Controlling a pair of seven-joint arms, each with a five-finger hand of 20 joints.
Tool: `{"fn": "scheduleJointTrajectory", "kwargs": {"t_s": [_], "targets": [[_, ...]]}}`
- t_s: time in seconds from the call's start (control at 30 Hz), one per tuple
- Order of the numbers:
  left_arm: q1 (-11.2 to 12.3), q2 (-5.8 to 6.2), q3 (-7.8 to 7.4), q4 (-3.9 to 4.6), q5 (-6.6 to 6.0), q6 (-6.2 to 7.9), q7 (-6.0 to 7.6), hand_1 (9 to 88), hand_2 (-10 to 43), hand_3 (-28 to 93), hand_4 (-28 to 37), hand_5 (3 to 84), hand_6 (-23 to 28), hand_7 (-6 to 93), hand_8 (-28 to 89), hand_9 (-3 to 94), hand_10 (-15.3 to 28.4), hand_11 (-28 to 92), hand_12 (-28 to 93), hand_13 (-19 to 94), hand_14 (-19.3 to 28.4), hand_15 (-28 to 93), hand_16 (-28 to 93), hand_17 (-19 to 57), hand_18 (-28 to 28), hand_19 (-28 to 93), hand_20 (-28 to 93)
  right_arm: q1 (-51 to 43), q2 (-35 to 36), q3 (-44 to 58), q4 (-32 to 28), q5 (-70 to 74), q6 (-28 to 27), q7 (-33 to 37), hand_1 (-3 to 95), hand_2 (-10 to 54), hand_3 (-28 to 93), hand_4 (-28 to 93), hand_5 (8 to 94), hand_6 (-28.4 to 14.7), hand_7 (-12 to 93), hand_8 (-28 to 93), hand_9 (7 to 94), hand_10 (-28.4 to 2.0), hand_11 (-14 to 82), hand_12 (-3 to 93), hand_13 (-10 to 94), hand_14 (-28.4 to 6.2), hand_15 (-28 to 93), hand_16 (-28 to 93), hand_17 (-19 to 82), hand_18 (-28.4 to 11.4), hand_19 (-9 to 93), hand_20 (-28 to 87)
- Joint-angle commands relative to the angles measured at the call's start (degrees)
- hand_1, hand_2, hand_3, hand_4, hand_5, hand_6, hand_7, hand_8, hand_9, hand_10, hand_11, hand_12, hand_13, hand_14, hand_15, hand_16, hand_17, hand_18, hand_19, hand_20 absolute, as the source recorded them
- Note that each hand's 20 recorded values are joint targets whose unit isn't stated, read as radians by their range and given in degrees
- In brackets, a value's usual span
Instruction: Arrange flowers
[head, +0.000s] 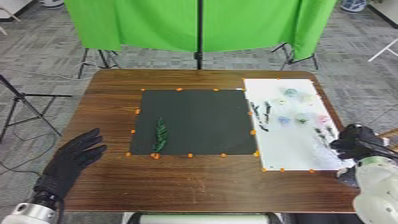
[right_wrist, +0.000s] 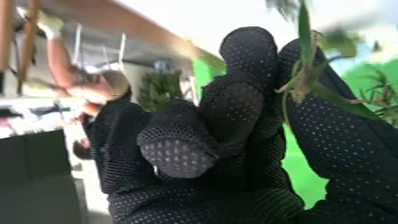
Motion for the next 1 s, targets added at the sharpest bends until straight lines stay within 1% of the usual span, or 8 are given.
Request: {"fn": "scheduleJointTrajectory", "kwargs": {"t_s": [0.03, 0.17, 0.27, 0.5, 0.53, 0.63, 0.8, 1.0], "targets": [[1.21, -0.67, 0.21, 0.19, 0.23, 0.48, -0.56, 24.5, -0.6, 70, -28.3, 30.7, 4.4, 19.4, -10, 26.1, 11.4, 20, 15, 22, 15.2, 37, -3, -8.6, 22.1, 52, 0, 8.57, 0.7, -3.09, -4.72, -1.83, 2.48, -1.68, 43.0, -9.5, 85, -26, 73.5, -2.2, 58, 5, 87.3, -7.6, 58.4, 33.4, 84, -6.1, 73, 30, 49, -20.6, 93, 56], [1.1, -0.79, 0.23, 0.2, 0.24, 0.41, -0.87, 24.6, -0.6, 70, -28.3, 30.7, 4.4, 19.4, -10, 26.1, 11.4, 21, 15, 22, 15.2, 37, -3, -8.6, 22.1, 52, 0, 16.13, 0.09, -9.99, -5.92, -1.66, 1.16, -4.6, 42.7, -9.5, 85, -26, 73.5, -2.0, 58, 6, 87.4, -7.8, 59.5, 33.9, 84, -6.5, 75, 31, 50, -20.8, 93, 58], [0.95, -0.83, 0.35, 0.21, 0.17, 0.29, -1.24, 24.6, -0.6, 70, -28.3, 30.8, 4.4, 19.4, -10, 26.1, 11.4, 21, 15, 22, 15.2, 37, -3, -8.6, 22.1, 52, 0, 23.24, -1.6, -18.02, -4.64, -1.0, -0.52, -6.02, 42.2, -9.5, 85, -26, 73.5, -1.5, 58, 7, 87.4, -8.0, 60.6, 34.5, 84, -6.6, 76, 31, 50, -20.9, 93, 59], [0.12, -0.99, 0.67, 0.45, 0.14, -0.11, -2.28, 24.6, -0.6, 70, -28.3, 30.7, 4.4, 19.5, -10, 26.1, 11.4, 20, 15, 22, 15.2, 37, -3, -8.7, 22.1, 52, 0, 37.4, -8.41, -35.58, -1.1, -1.11, -5.03, -8.96, 41.6, -9.5, 85, -25, 74.4, -1.3, 58, 8, 87.7, -7.9, 62.1, 35.3, 84, -6.9, 77, 31, 51, -21.1, 93, 61], [0.42, -1.1, 0.58, 0.3, 0.19, -0.03, -2.34, 24.6, -0.6, 70, -28.3, 30.7, 4.4, 19.4, -10, 26.1, 11.4, 20, 15, 22, 15.2, 37, -3, -8.7, 22.1, 52, 0, 39.17, -9.7, -37.88, -0.23, -1.59, -5.33, -8.93, 41.5, -9.5, 85, -25, 74.4, -1.3, 58, 8, 87.7, -7.9, 62.1, 35.3, 84, -6.9, 77, 31, 51, -21.0, 93, 61], [-0.23, -1.06, 0.9, 0.6, 0.11, -0.28, -2.72, 24.6, -0.6, 70, -28.3, 30.7, 4.4, 19.5, -10, 26.1, 11.4, 20, 15, 22, 15.2, 37, -3, -8.7, 22.1, 52, 0, 44.25, -13.37, -44.1, 3.87, -3.1, -6.24, -7.85, 41.4, -9.5, 85, -25, 74.4, -1.1, 58, 9, 87.7, -7.8, 62.2, 35.5, 84, -6.9, 77, 31, 51, -21.1, 93, 61], [-0.84, -0.99, 1.33, 0.85, 0.2, -0.64, -3.06, 24.6, -0.5, 70, -28.3, 30.7, 4.4, 19.4, -10, 26.2, 11.4, 20, 15, 22, 15.2, 37, -3, -8.7, 22.1, 52, 0, 48.88, -17.61, -50.28, 10.55, -5.75, -6.0, -5.3, 41.5, -9.5, 85, -25, 74.3, -1.0, 58, 9, 87.6, -7.8, 62.2, 35.7, 84, -6.9, 77, 31, 51, -21.2, 93, 61], [-0.33, -1.24, 1.33, 0.75, 0.06, -0.48, -3.22, 24.5, -0.6, 70, -28.3, 30.7, 4.4, 19.5, -10, 26.1, 11.4, 20, 15, 22, 15.2, 37, -3, -8.7, 22.1, 52, 0, 50.82, -20.33, -54.04, 13.44, -10.52, -3.75, -2.74, 41.3, -9.5, 85, -25, 74.1, -0.9, 59, 8, 87.8, -7.7, 62.2, 35.9, 84, -6.7, 78, 31, 51, -21.2, 93, 61]]}}
